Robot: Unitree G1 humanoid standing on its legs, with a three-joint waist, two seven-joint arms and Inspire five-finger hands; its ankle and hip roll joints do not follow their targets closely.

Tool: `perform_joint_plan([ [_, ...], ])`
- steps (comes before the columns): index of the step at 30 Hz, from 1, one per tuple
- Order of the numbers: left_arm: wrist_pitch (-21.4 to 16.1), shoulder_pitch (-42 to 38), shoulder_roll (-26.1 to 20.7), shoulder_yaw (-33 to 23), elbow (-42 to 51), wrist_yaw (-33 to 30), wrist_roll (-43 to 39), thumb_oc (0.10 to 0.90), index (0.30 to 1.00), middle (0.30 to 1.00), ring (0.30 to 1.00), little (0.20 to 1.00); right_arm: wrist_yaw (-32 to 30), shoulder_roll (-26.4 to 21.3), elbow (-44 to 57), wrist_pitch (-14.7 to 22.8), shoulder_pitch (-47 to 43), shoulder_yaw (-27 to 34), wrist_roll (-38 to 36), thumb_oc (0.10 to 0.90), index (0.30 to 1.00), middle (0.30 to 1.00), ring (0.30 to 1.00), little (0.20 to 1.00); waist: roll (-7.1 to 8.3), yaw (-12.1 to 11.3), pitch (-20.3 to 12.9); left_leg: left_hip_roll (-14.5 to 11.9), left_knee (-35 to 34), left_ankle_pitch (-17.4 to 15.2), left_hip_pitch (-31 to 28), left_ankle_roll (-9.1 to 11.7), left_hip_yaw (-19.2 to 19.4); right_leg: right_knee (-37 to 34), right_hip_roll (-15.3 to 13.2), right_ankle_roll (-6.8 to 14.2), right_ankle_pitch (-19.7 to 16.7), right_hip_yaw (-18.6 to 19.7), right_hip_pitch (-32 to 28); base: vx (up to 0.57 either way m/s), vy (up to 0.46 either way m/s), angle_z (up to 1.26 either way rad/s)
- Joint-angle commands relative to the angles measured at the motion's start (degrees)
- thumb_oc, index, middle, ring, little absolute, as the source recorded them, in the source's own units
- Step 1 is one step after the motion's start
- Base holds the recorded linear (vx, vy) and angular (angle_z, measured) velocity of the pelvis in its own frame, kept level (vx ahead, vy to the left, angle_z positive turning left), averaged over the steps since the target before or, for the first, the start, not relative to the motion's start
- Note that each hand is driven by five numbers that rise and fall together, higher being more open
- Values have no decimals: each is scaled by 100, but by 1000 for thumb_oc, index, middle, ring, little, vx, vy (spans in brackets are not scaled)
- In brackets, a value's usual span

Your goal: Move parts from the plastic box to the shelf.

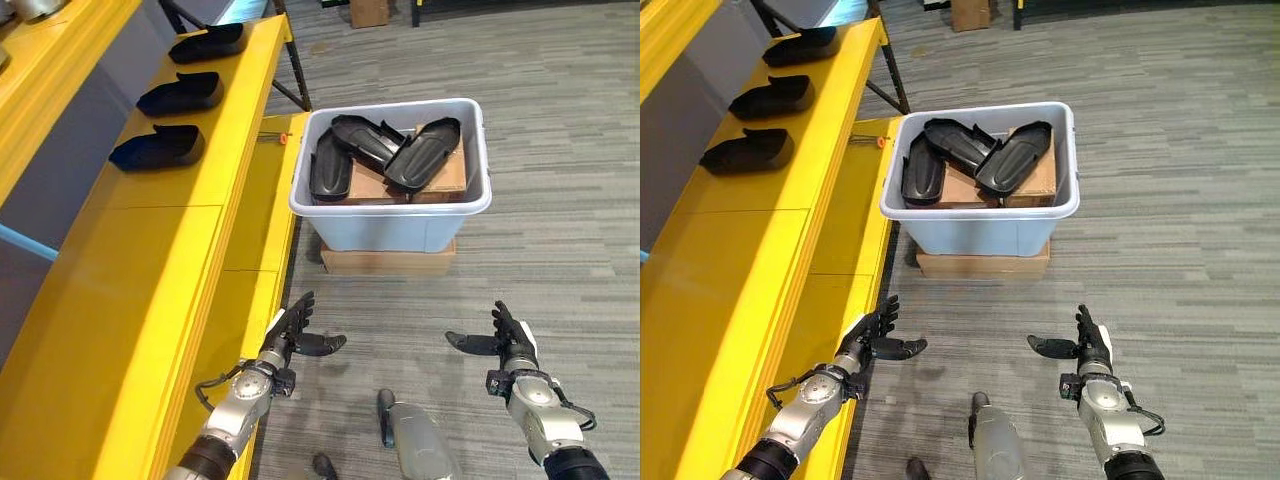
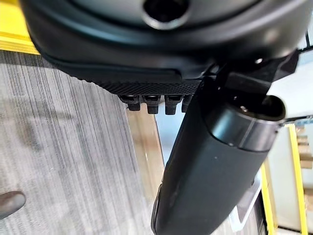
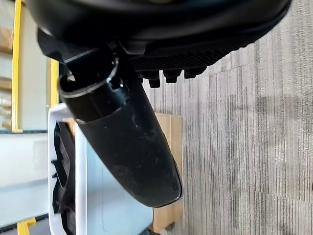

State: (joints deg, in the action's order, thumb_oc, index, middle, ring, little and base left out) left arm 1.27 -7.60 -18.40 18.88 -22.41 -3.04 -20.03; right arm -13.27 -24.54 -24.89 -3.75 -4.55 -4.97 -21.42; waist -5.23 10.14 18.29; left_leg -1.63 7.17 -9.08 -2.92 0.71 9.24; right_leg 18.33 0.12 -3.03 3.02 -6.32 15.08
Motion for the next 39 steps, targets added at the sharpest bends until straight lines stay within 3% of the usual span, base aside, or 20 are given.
perform_joint_plan([
  [1,-417,41,-201,-413,552,-468,-149,900,1000,1000,1000,1000,68,136,383,259,-232,-250,-7,900,1000,1000,1000,1000,262,-232,-467,464,-247,185,316,-419,-419,-641,70,338,138,347,-583,91,-45,-83],
  [5,-533,103,-250,-536,473,-647,-215,900,1000,1000,1000,1000,164,203,411,207,-324,-426,-81,900,1000,1000,1000,1000,233,-405,-385,434,-582,614,497,-266,-704,-682,263,281,243,463,-732,75,-39,-51],
  [6,-603,90,-255,-561,399,-693,-212,900,1000,1000,1000,1000,147,225,390,209,-361,-517,-62,900,1000,1000,1000,1000,256,-488,-339,438,-595,834,765,-149,-728,-789,346,248,276,532,-905,54,-46,-10],
  [9,-688,65,-227,-609,282,-707,-204,900,1000,1000,1000,1000,126,262,306,215,-452,-674,-147,900,1000,1000,1000,1000,333,-646,-278,495,-436,1028,1247,-69,-759,-952,448,169,327,668,-1181,81,-64,-12],
  [11,-723,125,-225,-754,175,-662,-212,900,1000,1000,1000,1000,215,338,120,218,-627,-836,-241,900,1000,1000,1000,1000,425,-849,-299,558,-233,1005,1478,-147,-758,-1055,507,90,413,682,-1346,158,-81,-61],
  [16,-720,280,-263,-813,220,-486,-185,900,1000,1000,1000,1000,328,411,84,264,-691,-1036,-221,900,1000,1000,1000,1000,449,-1024,-301,576,-140,998,1497,-172,-984,-1098,505,55,420,657,-1455,112,-17,-45],
  [25,-765,391,-276,-783,170,-401,-207,900,1000,1000,1000,1000,434,448,282,49,-777,-1256,-12,900,1000,1000,1000,1000,437,-1095,-350,663,-32,785,1319,-276,-980,-963,411,33,499,443,-1401,112,37,-2],
  [28,-701,388,-393,-802,221,-236,-256,900,1000,1000,1000,1000,341,530,196,94,-960,-1354,-25,900,1000,1000,1000,1000,437,-1210,-432,591,-76,652,1258,-391,-797,-310,451,31,840,172,-1226,83,27,2],
  [29,-659,399,-414,-838,192,-150,-231,900,1000,1000,1000,1000,293,574,173,84,-992,-1378,-26,900,1000,1000,1000,1000,453,-1260,-440,552,-111,613,1206,-446,-730,509,406,154,813,28,-1059,108,42,8],
  [30,-692,419,-458,-862,138,11,-153,900,1000,1000,1000,1000,281,634,171,161,-976,-1416,-67,900,1000,1000,1000,1000,474,-1347,-448,513,-97,489,1175,-611,-603,2392,168,563,297,-142,-740,94,42,4],
  [31,-689,426,-458,-869,131,25,-123,900,1000,1000,1000,1000,292,639,168,180,-971,-1424,-55,900,1000,1000,1000,1000,468,-1360,-457,493,-89,475,1179,-633,-588,2598,125,629,181,-156,-628,143,4,-7],
  [32,-714,496,-456,-821,107,28,13,900,1000,1000,1000,1000,275,685,149,229,-909,-1452,14,900,1000,1000,1000,1000,470,-1349,-405,490,-28,400,1097,-721,-598,3120,-90,741,-54,-11,-324,122,-41,-78],
  [33,-738,515,-462,-777,108,-8,-30,900,1000,1000,1000,1000,262,705,113,266,-910,-1466,33,900,1000,1000,1000,1000,427,-1345,-386,466,-6,381,1034,-743,-581,3133,-404,700,-177,-71,-82,121,-48,-83],
  [34,-742,518,-467,-761,111,-28,-59,900,1000,1000,1000,1000,263,710,100,276,-914,-1469,41,900,1000,1000,1000,1000,417,-1341,-376,462,-4,379,1008,-747,-574,3130,-497,682,-200,-88,-28,67,-72,-38],
  [36,-678,430,-571,-702,195,-76,-265,900,1000,1000,1000,1000,322,741,-9,341,-1072,-1486,148,900,1000,1000,1000,1000,247,-1281,-270,299,-67,369,804,-678,-653,2281,-926,580,-192,21,145,112,-277,22],
  [37,-560,275,-650,-685,232,18,-257,900,1000,1000,1000,1000,268,691,85,357,-1076,-1458,103,900,1000,1000,1000,1000,252,-1195,-242,319,-155,249,647,-595,-891,361,-1160,617,-353,246,-64,176,-411,-18],
  [39,-513,213,-701,-669,213,26,-260,900,1000,1000,1000,1000,247,678,163,319,-1065,-1444,53,900,1000,1000,1000,1000,290,-1143,-250,334,-162,106,544,-552,-995,-662,-1374,753,-751,444,-231,234,-454,8],
])
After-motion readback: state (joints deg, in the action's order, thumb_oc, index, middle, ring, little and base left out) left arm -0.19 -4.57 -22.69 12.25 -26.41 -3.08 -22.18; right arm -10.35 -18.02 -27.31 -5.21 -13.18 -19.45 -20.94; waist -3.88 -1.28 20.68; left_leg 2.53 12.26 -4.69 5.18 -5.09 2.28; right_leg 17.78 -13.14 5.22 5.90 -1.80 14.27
